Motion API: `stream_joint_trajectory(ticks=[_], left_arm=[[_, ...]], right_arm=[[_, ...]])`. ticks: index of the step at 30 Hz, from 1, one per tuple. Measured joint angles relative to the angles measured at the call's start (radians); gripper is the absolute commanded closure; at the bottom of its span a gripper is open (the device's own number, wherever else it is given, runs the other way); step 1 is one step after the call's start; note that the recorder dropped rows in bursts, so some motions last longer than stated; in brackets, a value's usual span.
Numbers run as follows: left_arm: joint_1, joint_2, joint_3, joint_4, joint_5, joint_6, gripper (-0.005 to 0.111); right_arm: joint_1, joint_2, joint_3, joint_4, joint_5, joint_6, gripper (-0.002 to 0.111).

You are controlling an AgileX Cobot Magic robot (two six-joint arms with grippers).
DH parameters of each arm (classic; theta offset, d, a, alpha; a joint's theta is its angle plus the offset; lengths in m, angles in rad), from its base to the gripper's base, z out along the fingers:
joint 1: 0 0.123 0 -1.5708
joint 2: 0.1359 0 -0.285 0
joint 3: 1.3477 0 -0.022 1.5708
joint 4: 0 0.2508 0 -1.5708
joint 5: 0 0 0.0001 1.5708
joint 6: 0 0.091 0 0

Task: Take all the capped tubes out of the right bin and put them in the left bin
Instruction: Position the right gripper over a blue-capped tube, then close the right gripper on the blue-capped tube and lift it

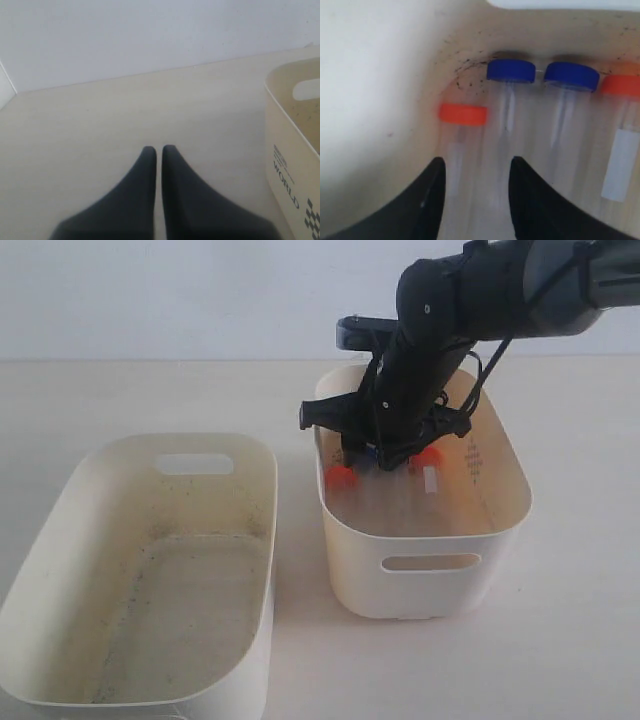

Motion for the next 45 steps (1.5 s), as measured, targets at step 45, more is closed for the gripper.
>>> stream_joint_trajectory(ticks=[45], left_arm=[[0.0, 0.0, 0.0, 0.0, 0.0, 0.0, 0.102]], right_arm=[[0.001, -0.023, -0.004, -0.292, 0.071, 0.18, 0.069]])
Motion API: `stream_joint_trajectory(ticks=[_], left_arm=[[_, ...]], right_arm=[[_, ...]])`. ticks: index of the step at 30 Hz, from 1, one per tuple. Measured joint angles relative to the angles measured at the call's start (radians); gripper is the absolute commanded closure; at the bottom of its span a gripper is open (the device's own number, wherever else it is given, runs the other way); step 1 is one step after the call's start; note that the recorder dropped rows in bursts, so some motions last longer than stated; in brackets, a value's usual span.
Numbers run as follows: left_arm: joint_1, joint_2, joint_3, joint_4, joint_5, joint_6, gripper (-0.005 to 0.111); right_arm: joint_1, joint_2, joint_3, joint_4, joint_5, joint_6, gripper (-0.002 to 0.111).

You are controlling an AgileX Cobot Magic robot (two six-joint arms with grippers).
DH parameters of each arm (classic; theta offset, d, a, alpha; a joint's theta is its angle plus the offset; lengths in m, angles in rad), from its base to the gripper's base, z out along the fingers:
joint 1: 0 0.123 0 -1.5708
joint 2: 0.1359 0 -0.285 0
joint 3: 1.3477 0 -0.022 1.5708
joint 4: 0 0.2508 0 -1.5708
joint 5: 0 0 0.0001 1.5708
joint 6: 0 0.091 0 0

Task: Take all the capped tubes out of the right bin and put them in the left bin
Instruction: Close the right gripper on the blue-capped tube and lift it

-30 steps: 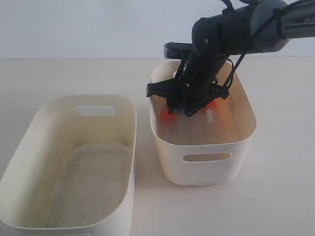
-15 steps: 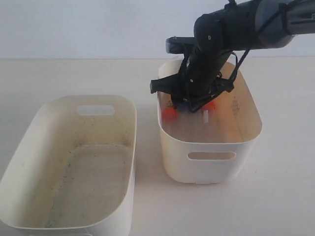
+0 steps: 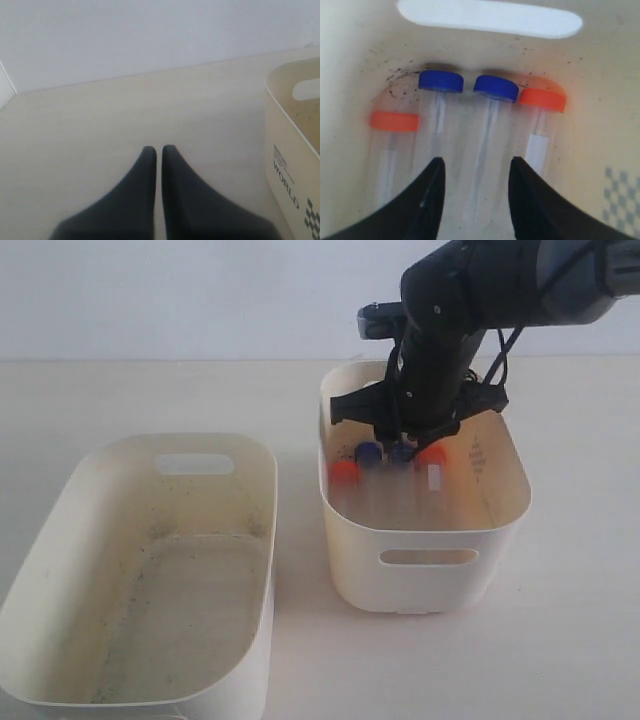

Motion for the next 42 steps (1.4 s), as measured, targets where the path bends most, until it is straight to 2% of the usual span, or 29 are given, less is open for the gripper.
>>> stream_joint_trajectory(ticks=[27, 33, 36, 38, 42], left_arm=[[0.0, 0.0, 0.0, 0.0, 0.0, 0.0, 0.102], [0.0, 0.0, 0.0, 0.0, 0.0, 0.0, 0.102], [0.0, 0.0, 0.0, 0.0, 0.0, 0.0, 0.102], [0.0, 0.0, 0.0, 0.0, 0.0, 0.0, 0.102], [0.0, 0.0, 0.0, 0.0, 0.0, 0.0, 0.102]], right_arm=[[0.0, 0.135, 0.004, -0.014, -0.028, 0.08, 0.069], [0.0, 0.161, 0.004, -0.026, -0.014, 0.083, 0.051], [0.0, 0.163, 0.004, -0.033, -0.002, 0.083, 0.06], [0.0, 0.163, 0.004, -0.033, -0.002, 0.083, 0.073], [0.0, 0.169, 0.004, -0.027, -0.013, 0.083, 0.109]])
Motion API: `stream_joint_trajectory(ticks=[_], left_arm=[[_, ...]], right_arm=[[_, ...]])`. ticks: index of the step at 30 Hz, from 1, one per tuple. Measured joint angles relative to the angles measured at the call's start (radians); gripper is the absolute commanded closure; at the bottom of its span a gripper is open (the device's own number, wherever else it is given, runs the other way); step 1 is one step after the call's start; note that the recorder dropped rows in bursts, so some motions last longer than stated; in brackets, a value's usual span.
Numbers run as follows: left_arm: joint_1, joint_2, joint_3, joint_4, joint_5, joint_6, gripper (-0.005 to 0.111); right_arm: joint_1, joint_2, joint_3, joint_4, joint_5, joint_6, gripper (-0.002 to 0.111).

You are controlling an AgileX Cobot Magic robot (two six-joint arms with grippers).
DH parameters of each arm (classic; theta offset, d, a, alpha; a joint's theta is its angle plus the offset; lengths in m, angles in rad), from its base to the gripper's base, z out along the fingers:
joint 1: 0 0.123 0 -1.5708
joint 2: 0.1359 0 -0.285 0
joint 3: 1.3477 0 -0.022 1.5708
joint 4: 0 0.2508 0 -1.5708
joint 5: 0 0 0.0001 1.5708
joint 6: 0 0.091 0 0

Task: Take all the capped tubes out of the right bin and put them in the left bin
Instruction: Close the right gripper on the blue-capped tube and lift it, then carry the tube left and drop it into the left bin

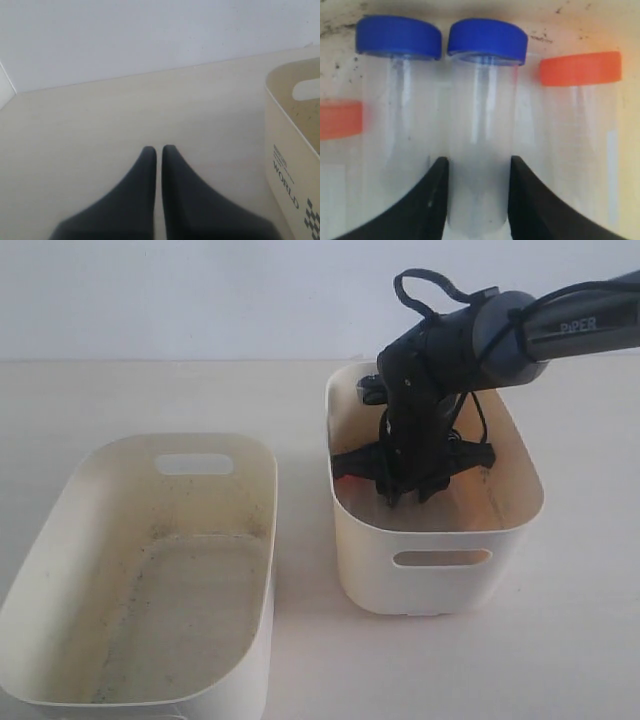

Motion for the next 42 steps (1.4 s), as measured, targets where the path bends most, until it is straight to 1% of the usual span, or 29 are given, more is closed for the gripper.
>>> stream_joint_trajectory(ticks=[7, 10, 19, 22, 25, 28, 29, 32, 36, 38, 39, 41, 42], left_arm=[[0.0, 0.0, 0.0, 0.0, 0.0, 0.0, 0.102], [0.0, 0.0, 0.0, 0.0, 0.0, 0.0, 0.102], [0.0, 0.0, 0.0, 0.0, 0.0, 0.0, 0.102], [0.0, 0.0, 0.0, 0.0, 0.0, 0.0, 0.102], [0.0, 0.0, 0.0, 0.0, 0.0, 0.0, 0.102], [0.0, 0.0, 0.0, 0.0, 0.0, 0.0, 0.102], [0.0, 0.0, 0.0, 0.0, 0.0, 0.0, 0.102], [0.0, 0.0, 0.0, 0.0, 0.0, 0.0, 0.102], [0.0, 0.0, 0.0, 0.0, 0.0, 0.0, 0.102], [0.0, 0.0, 0.0, 0.0, 0.0, 0.0, 0.102], [0.0, 0.0, 0.0, 0.0, 0.0, 0.0, 0.102], [0.0, 0.0, 0.0, 0.0, 0.0, 0.0, 0.102], [0.0, 0.0, 0.0, 0.0, 0.0, 0.0, 0.102]], right_arm=[[0.0, -0.008, 0.0, 0.003, 0.005, -0.002, 0.108], [0.0, -0.051, 0.002, 0.005, 0.017, -0.015, 0.108], [0.0, -0.318, 0.002, 0.001, 0.017, -0.094, 0.108], [0.019, -0.4, 0.002, 0.005, 0.019, -0.122, 0.108], [0.076, -0.47, 0.002, 0.048, 0.035, -0.17, 0.108], [0.168, -0.513, 0.01, 0.107, 0.032, -0.227, 0.108], [0.212, -0.526, 0.022, 0.12, 0.017, -0.236, 0.108], [0.301, -0.53, 0.058, 0.135, -0.037, -0.231, 0.108], [0.394, -0.514, 0.11, 0.142, -0.109, -0.193, 0.108], [0.434, -0.495, 0.125, 0.143, -0.139, -0.185, 0.102], [0.449, -0.486, 0.126, 0.143, -0.147, -0.188, 0.095], [0.475, -0.463, 0.132, 0.143, -0.165, -0.206, 0.077], [0.479, -0.454, 0.132, 0.146, -0.167, -0.213, 0.065]])
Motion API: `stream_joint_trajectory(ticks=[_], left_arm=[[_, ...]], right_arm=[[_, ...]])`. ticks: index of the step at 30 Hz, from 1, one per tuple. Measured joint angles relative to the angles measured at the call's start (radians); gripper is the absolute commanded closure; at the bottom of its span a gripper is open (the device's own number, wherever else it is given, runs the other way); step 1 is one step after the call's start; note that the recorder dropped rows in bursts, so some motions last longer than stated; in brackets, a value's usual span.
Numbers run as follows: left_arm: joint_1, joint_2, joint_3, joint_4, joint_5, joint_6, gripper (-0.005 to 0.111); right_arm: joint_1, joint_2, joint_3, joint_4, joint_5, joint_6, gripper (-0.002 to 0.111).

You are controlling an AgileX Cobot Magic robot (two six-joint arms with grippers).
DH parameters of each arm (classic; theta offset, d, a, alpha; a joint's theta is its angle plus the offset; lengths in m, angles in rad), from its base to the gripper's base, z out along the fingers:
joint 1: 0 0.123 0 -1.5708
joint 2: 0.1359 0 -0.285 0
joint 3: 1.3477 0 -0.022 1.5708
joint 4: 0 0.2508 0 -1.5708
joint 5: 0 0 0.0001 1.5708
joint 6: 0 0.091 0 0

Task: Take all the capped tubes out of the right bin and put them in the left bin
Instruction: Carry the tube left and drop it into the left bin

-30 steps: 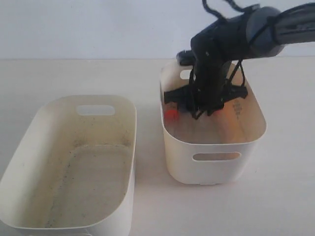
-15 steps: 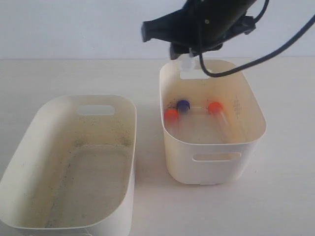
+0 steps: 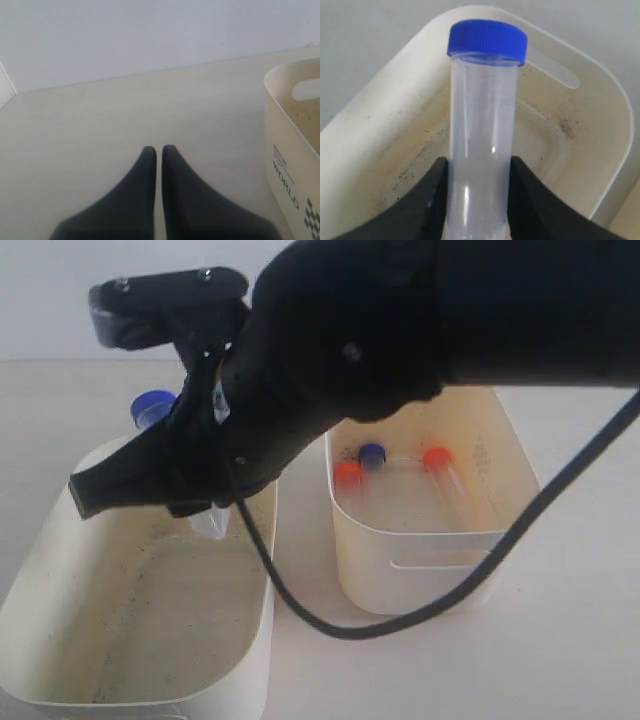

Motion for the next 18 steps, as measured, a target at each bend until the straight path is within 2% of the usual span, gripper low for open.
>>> stream_joint_trajectory(ticks=[2, 3, 4, 6, 12, 13, 18], left_arm=[[0.0, 0.0, 0.0, 0.0, 0.0, 0.0, 0.102], [0.0, 0.0, 0.0, 0.0, 0.0, 0.0, 0.102], [0.0, 0.0, 0.0, 0.0, 0.0, 0.0, 0.102], [0.0, 0.0, 0.0, 0.0, 0.0, 0.0, 0.102], [0.0, 0.0, 0.0, 0.0, 0.0, 0.0, 0.102], [0.0, 0.0, 0.0, 0.0, 0.0, 0.0, 0.102], [0.0, 0.0, 0.0, 0.0, 0.0, 0.0, 0.102]], right_arm=[[0.007, 0.021, 0.0, 0.007, -0.004, -0.006, 0.041], [0.008, 0.028, 0.0, 0.007, -0.006, -0.006, 0.035], [0.008, 0.034, 0.002, 0.007, -0.008, -0.006, 0.034], [0.008, 0.044, 0.002, 0.002, -0.008, -0.006, 0.045], [0.0, 0.033, -0.025, -0.155, 0.031, -0.001, 0.104], [-0.009, 0.027, -0.039, -0.193, 0.046, 0.006, 0.108], [-0.14, 0.0, -0.084, -0.323, 0.115, 0.113, 0.106]])
